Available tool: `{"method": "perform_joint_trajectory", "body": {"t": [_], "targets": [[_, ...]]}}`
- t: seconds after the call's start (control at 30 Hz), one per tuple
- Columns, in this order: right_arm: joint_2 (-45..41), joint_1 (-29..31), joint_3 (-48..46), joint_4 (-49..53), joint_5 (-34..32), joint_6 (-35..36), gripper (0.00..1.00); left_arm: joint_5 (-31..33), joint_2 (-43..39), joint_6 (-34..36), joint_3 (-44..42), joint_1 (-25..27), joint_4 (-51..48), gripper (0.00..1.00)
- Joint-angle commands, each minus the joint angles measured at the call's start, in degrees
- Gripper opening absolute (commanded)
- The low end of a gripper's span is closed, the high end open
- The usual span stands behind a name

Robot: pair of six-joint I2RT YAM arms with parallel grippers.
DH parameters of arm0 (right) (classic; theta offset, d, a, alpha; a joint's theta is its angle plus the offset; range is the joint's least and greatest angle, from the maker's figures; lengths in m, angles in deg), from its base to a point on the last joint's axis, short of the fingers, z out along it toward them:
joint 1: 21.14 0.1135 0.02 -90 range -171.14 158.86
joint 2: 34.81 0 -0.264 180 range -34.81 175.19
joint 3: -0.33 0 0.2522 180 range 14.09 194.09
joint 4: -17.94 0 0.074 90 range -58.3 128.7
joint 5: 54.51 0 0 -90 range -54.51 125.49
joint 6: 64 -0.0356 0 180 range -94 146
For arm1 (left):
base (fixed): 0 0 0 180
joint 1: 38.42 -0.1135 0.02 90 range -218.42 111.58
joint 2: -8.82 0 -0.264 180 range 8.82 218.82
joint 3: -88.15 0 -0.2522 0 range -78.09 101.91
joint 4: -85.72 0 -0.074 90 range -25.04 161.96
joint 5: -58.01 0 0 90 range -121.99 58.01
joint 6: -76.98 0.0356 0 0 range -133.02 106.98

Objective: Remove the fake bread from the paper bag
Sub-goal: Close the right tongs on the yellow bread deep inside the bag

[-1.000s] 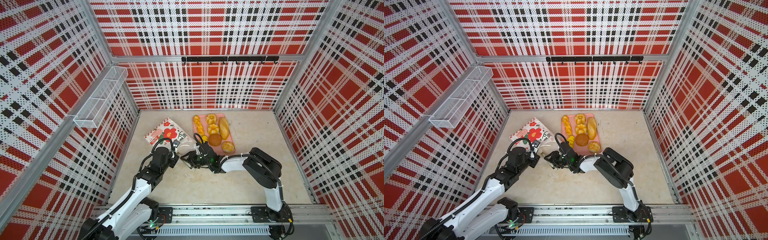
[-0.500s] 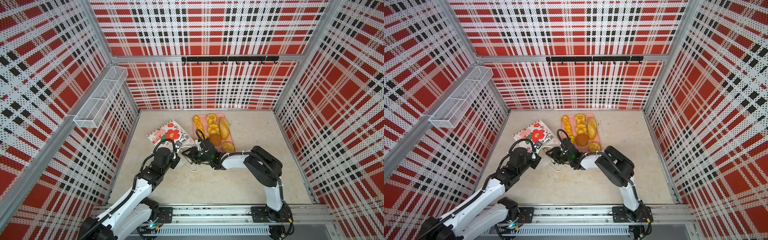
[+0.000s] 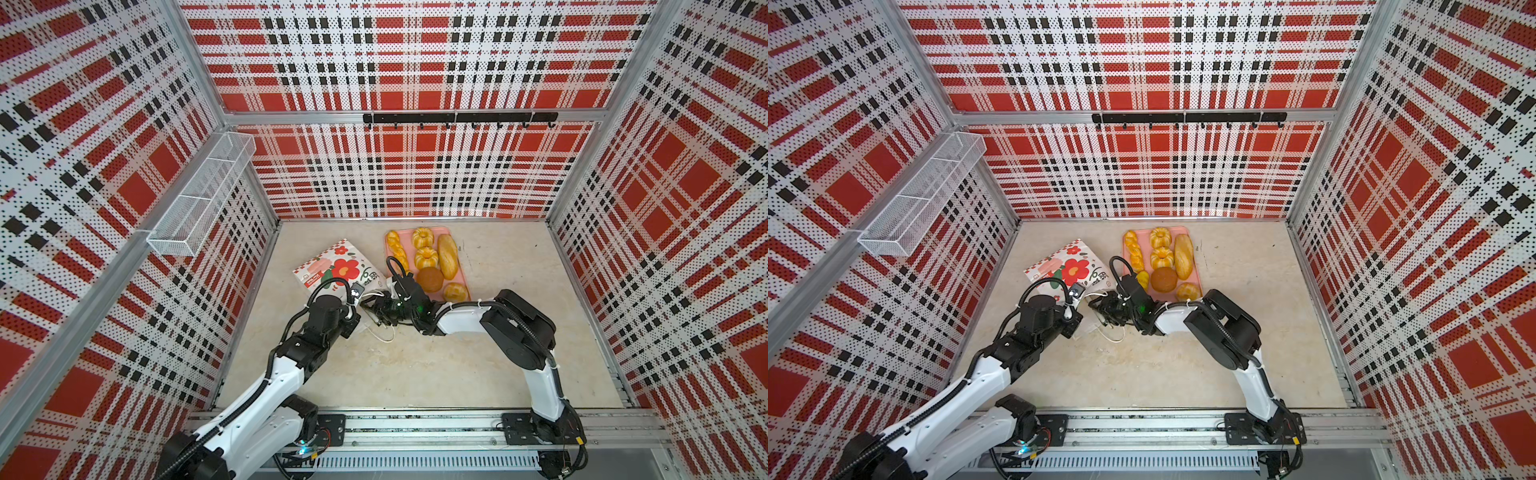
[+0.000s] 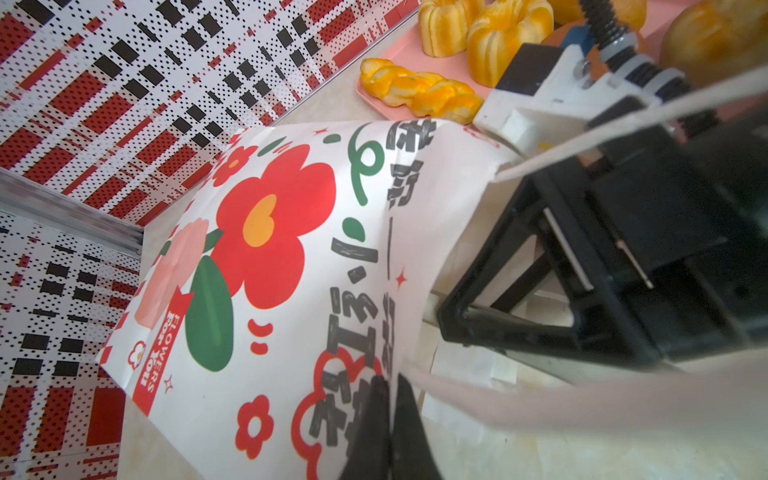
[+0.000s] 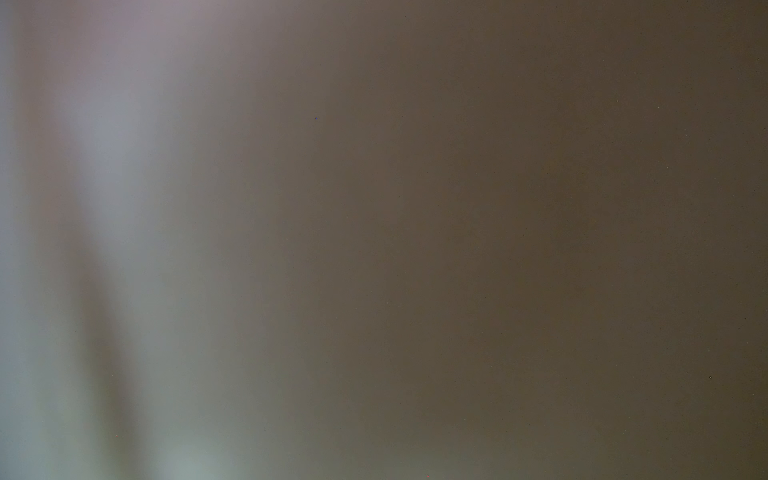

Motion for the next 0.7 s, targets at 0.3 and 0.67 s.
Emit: {"method": "perform_joint_trajectory", "body": {"t": [0.3,0.67], "targets": [[3.5,0.1,5.9,3.5,1.5,2.6,0.34,-0.2,0.8,0.4,-0.1,0.7,0.5,0.00],[-3.9,0.8,3.4,8.8,-0.2,8.7,0.04,4.9,6.0,-4.6,2.8,0.8,-0.9,0.00]]}}
